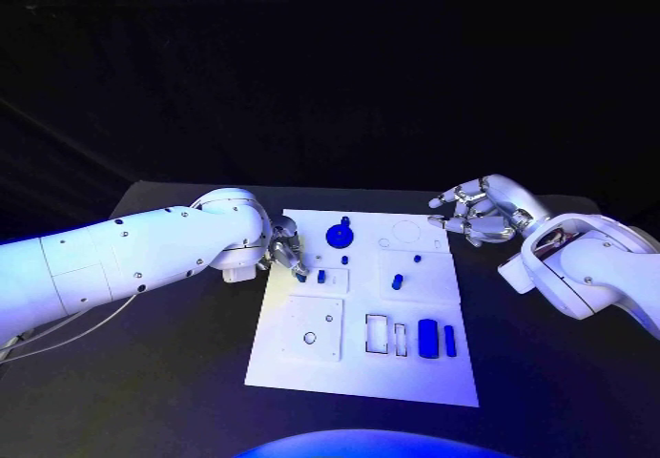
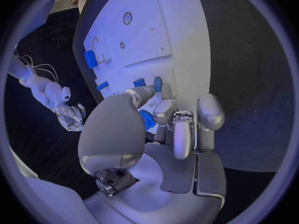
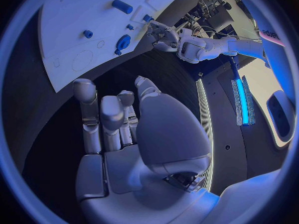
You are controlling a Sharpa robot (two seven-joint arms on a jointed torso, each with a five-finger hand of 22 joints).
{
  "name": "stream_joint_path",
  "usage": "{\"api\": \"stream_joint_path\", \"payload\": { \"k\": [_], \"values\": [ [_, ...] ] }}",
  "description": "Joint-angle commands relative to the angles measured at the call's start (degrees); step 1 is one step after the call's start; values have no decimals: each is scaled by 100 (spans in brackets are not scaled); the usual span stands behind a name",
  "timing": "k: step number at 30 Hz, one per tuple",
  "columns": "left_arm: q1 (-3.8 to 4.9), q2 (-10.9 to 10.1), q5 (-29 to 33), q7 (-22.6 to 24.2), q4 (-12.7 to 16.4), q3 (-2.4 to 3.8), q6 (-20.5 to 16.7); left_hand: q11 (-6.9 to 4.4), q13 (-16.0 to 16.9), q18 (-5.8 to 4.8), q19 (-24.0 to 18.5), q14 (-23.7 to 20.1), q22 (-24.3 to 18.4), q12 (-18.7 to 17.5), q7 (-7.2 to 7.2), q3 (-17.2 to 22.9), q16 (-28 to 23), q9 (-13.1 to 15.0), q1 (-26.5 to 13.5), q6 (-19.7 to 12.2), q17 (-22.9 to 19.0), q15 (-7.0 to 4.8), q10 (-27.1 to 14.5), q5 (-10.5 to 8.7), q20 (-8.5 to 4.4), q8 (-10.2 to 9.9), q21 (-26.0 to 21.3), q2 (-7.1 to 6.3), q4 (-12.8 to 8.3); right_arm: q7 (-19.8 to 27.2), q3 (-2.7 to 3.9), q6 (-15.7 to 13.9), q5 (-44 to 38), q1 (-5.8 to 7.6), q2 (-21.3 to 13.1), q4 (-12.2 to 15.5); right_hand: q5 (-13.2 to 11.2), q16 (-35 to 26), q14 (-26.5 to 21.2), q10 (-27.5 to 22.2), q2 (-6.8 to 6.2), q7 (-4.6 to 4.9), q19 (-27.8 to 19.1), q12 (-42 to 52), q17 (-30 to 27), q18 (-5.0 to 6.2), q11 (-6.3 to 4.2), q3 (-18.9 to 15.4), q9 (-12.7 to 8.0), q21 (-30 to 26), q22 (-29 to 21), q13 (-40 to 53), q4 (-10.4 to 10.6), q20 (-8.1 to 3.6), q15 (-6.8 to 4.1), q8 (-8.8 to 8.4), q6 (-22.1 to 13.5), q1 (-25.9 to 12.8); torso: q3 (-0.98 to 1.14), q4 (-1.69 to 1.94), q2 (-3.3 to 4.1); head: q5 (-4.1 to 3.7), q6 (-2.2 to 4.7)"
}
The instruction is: Assemble the parts on the task board
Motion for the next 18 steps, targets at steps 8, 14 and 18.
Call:
{"api": "stream_joint_path", "payload": {
  "k": [8, 14, 18],
  "values": [
    [-17, 46, 46, 3, -30, -14, 102, -23, 71, -123, 63, 536, 31, 68, -138, -343, 20, -37, -143, 248, 1287, -66, 57, -11, 2, -69, 37, 20, 147, 56, 1, 16, -10, -4, -6, 9, 32, -36, 35, -1, 3, -13, 41, 28, 7, 78, 1, -1, -5, -21, -9, 4, 22, -2, 12, 26, 41, -47, 1, 0, 3, -7, 3],
    [-17, 60, 33, -1, -46, -15, 114, -28, 126, -129, 82, 537, 56, 97, -145, -588, 20, -56, -195, 294, 1288, -71, 73, -7, -1, -107, 47, 34, 271, 56, 1, 17, -8, -4, -10, 11, 32, -36, 35, -1, 3, -13, 41, 28, 7, 78, 1, -1, -5, -21, -9, 4, 22, -2, 12, 26, 41, -47, 1, 0, 4, -15, -3],
    [-18, 69, 26, -6, -59, -16, 120, -29, 167, -130, 88, 536, 61, 115, -145, -889, 20, -71, -221, 332, 1287, -74, 80, -8, -3, -141, 47, 58, 398, 57, 1, 17, -8, -4, -8, 9, 32, -36, 35, -1, 3, -13, 41, 28, 7, 78, 1, -1, -5, -21, -9, 4, 22, -2, 12, 26, 41, -47, 2, 4, 5, -19, -6]
  ]
}}
